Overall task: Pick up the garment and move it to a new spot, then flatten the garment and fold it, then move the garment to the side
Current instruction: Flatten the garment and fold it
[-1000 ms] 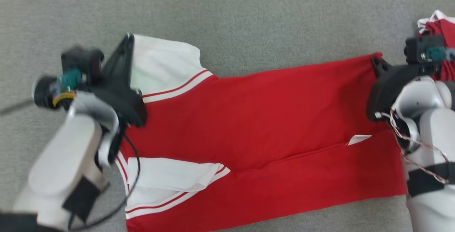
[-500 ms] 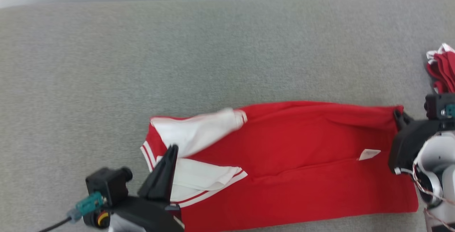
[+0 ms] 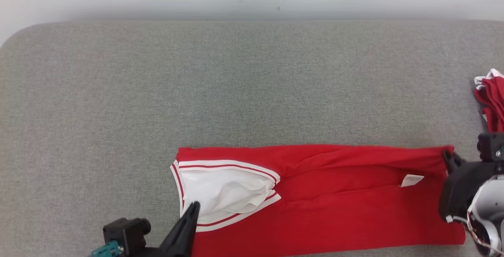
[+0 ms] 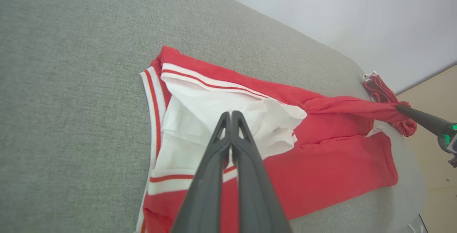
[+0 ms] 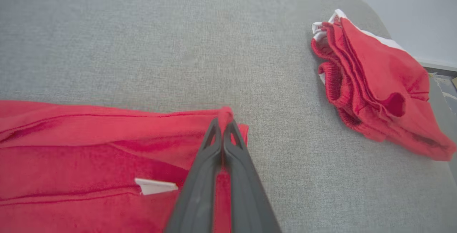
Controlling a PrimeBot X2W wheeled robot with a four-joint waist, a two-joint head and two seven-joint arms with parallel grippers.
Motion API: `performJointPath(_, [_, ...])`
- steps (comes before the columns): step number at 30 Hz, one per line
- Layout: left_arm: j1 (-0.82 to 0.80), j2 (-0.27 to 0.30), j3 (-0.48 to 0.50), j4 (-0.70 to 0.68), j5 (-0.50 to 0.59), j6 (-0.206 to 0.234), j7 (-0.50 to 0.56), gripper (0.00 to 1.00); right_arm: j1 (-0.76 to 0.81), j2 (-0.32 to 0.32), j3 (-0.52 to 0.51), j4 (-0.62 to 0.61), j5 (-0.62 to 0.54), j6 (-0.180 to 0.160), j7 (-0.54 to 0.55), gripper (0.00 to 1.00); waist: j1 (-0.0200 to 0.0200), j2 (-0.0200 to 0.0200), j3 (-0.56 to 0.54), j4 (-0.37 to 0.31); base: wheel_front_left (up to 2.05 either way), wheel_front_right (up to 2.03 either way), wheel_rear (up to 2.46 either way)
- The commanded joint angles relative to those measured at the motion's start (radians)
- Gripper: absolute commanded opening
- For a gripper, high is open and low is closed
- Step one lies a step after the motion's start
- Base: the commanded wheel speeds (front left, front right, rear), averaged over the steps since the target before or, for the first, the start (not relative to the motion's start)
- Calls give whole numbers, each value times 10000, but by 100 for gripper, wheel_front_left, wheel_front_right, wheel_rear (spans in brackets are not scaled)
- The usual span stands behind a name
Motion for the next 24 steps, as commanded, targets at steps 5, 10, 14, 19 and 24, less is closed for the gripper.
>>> performJointPath(5, [335,-110,-100,426,-307,-47,79,0,535,-30,-14,-183,-17,-25,172,0,2,1,10,-97,0,0,0])
performJointPath(10, [529,-41,-36,750,-359,32,77,0,695,-135,40,-154,-118,-25,103,0,2,1,7,-115,0,0,0])
performJointPath(14, [638,5,-155,975,-361,48,191,0,780,-101,88,-86,-109,-25,-34,7,2,1,-61,-84,0,0,0])
performJointPath(19, [649,-2,-335,1192,-259,11,290,100,898,38,-107,-86,-143,-25,39,100,2,1,-160,-54,0,0,0])
performJointPath(24, [526,73,-518,1472,72,125,164,100,1084,406,-496,-225,-229,-25,60,100,2,1,-361,-45,0,0,0])
